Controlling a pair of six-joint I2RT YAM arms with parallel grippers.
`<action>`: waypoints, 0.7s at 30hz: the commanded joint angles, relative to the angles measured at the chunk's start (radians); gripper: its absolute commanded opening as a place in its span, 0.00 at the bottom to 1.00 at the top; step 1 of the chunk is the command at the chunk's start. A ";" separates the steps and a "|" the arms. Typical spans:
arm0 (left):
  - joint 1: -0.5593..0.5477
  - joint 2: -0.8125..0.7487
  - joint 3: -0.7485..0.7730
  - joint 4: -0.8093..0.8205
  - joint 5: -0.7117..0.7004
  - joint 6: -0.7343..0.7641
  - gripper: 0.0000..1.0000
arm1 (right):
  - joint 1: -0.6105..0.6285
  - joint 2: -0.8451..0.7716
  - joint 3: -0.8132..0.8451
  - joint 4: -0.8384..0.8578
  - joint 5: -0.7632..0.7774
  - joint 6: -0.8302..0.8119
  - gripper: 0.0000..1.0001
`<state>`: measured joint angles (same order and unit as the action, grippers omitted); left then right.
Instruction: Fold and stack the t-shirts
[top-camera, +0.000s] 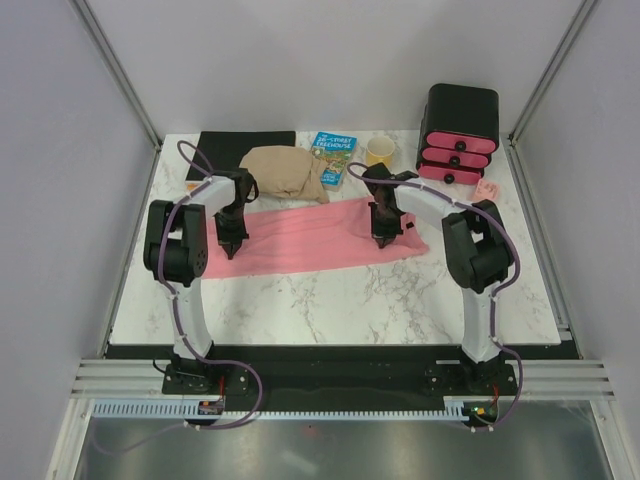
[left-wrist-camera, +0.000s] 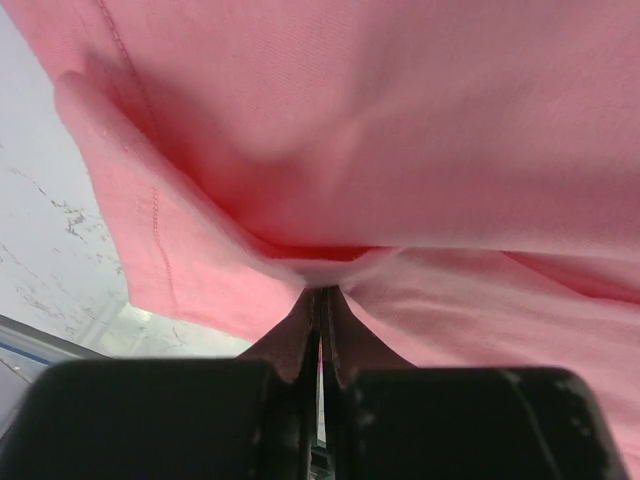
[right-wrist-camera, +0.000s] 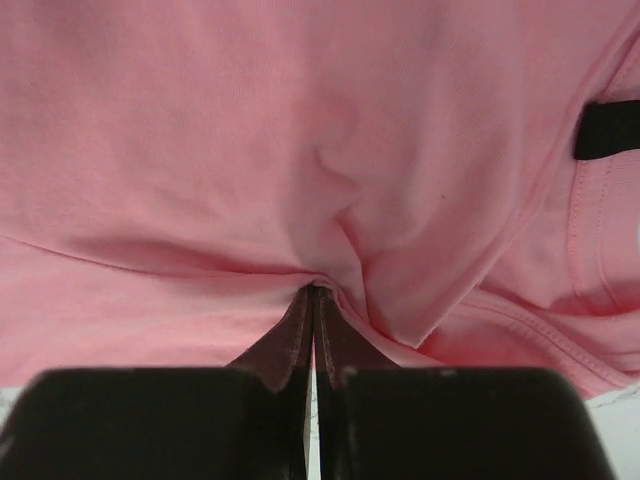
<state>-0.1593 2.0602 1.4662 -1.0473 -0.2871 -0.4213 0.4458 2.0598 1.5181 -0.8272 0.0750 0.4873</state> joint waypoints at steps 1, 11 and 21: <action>-0.014 0.003 -0.018 0.000 0.026 0.026 0.02 | -0.002 0.060 0.065 -0.020 0.040 0.013 0.03; -0.170 -0.064 -0.168 -0.002 0.111 0.009 0.02 | -0.062 0.120 0.185 -0.062 0.060 -0.009 0.02; -0.382 -0.120 -0.276 -0.006 0.233 -0.034 0.02 | -0.133 0.140 0.218 -0.072 -0.009 -0.113 0.02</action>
<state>-0.4805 1.9541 1.2270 -1.1213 -0.1837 -0.4091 0.3202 2.1616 1.6928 -0.8871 0.0837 0.4412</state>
